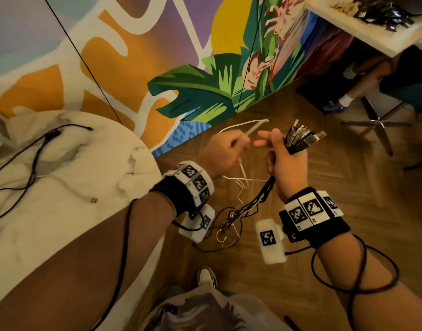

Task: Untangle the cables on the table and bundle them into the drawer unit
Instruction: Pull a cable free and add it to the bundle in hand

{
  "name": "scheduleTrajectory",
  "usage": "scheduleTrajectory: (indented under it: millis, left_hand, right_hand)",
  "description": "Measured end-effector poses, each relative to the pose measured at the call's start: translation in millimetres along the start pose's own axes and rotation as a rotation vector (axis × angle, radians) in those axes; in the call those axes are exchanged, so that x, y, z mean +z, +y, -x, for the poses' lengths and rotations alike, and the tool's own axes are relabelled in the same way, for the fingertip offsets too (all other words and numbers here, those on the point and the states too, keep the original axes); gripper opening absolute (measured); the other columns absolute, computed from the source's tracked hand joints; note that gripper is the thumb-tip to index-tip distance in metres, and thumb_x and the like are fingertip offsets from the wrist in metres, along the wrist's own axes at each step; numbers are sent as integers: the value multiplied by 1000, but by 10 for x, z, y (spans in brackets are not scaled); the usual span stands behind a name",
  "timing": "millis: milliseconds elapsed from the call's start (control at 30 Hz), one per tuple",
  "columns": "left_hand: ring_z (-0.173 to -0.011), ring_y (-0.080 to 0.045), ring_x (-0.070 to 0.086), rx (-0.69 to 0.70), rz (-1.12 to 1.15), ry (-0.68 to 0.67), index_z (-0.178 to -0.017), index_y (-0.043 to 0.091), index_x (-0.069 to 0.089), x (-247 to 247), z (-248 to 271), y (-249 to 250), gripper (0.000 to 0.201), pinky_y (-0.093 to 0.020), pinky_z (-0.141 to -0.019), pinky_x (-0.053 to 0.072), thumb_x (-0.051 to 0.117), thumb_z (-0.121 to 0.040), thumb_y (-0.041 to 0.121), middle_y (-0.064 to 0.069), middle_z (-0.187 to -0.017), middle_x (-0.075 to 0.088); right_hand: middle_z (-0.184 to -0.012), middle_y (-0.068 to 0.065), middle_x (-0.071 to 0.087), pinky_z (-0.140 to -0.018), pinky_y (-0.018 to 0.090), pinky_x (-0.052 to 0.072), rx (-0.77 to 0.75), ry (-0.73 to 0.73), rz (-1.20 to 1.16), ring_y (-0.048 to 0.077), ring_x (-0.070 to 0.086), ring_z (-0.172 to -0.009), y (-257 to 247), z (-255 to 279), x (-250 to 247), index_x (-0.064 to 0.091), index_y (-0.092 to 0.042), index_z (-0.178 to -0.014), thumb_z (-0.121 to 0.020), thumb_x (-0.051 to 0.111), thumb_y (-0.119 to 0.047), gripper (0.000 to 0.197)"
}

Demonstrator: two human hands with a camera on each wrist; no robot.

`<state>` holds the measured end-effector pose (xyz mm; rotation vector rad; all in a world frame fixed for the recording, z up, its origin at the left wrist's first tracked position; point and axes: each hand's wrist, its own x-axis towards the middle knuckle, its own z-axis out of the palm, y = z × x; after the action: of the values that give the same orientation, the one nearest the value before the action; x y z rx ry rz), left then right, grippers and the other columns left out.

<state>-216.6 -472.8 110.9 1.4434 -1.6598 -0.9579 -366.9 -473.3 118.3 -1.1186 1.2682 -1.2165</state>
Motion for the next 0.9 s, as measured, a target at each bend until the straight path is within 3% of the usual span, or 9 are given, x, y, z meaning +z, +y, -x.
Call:
scheduleTrajectory:
  millis: [133, 200, 367, 433, 500, 633, 700, 800, 900]
  left_hand:
    - [-53, -10, 53, -76, 405, 275, -80, 7, 56, -377, -46, -23, 35, -22, -54, 48, 34, -102, 21, -3, -67, 55]
    - [-53, -16, 57, -92, 511, 293, -77, 6, 58, -481, -29, -84, 43, -28, -54, 49, 30, -103, 27, -8, -67, 60]
    - [-88, -23, 58, -284, 250, -188, -94, -2, 61, -95, 261, -470, 45, -30, -76, 48, 29, -101, 29, -22, -103, 63]
    - [-98, -20, 56, -352, 168, -332, -107, 2, 59, 60, 368, -683, 30, -23, -74, 49, 34, -101, 18, -15, -110, 59]
    - [-91, -15, 56, -556, 168, -374, -111, 11, 54, 132, 474, -922, 21, -18, -66, 49, 36, -100, 10, -6, -104, 56]
    - [-105, -28, 59, -858, -506, -512, -121, 4, 53, 120, 565, -1227, 31, -33, -85, 49, 48, -95, 20, -13, -120, 59]
    - [-101, -28, 62, -775, -593, -515, -109, 2, 59, 91, 497, -1103, 27, -35, -85, 50, 47, -95, 22, -13, -113, 64]
    - [-93, -21, 62, -421, -461, -312, -103, 8, 61, 58, 295, -644, 24, -28, -79, 50, 42, -97, 21, -6, -100, 65]
    - [-92, -14, 57, -332, -268, -163, -111, 15, 57, 122, 178, -365, 23, -22, -72, 44, 50, -91, 25, 0, -104, 59]
  right_hand:
    - [-64, -3, 64, -42, 24, 29, -43, 23, 73, 11, 37, -43, -15, -49, -129, 72, -18, -85, -97, 49, -37, 33]
    - [-55, -6, 54, -45, 23, 30, -43, 59, 83, 9, 38, -45, -26, -69, -164, 72, -19, -78, -97, 49, -37, 34]
    - [-48, -6, 41, -40, 23, 27, -15, 64, 5, 8, 32, -39, -125, -78, -123, 67, -17, -73, -97, 48, -38, 37]
    - [-47, -6, 39, -38, 20, 26, -2, 40, -47, 8, 32, -38, -182, -71, -113, 66, -15, -73, -97, 47, -38, 39]
    - [-46, -6, 37, -37, 19, 26, 10, 23, -95, 8, 32, -37, -223, -60, -108, 64, -13, -74, -98, 46, -38, 40]
    - [-46, -5, 35, -38, 19, 25, 23, -9, -134, 10, 30, -38, -236, -43, -83, 64, -12, -72, -98, 45, -37, 40]
    - [-46, -5, 36, -39, 20, 25, 18, -24, -125, 10, 30, -38, -226, -49, -50, 64, -13, -72, -98, 46, -37, 40]
    - [-46, -5, 37, -39, 21, 24, 5, -47, -99, 11, 30, -39, -219, -57, 21, 65, -12, -73, -97, 48, -38, 39]
    - [-46, -6, 36, -39, 21, 24, -7, -83, -66, 10, 30, -39, -229, -54, 64, 65, -11, -74, -97, 48, -37, 39]
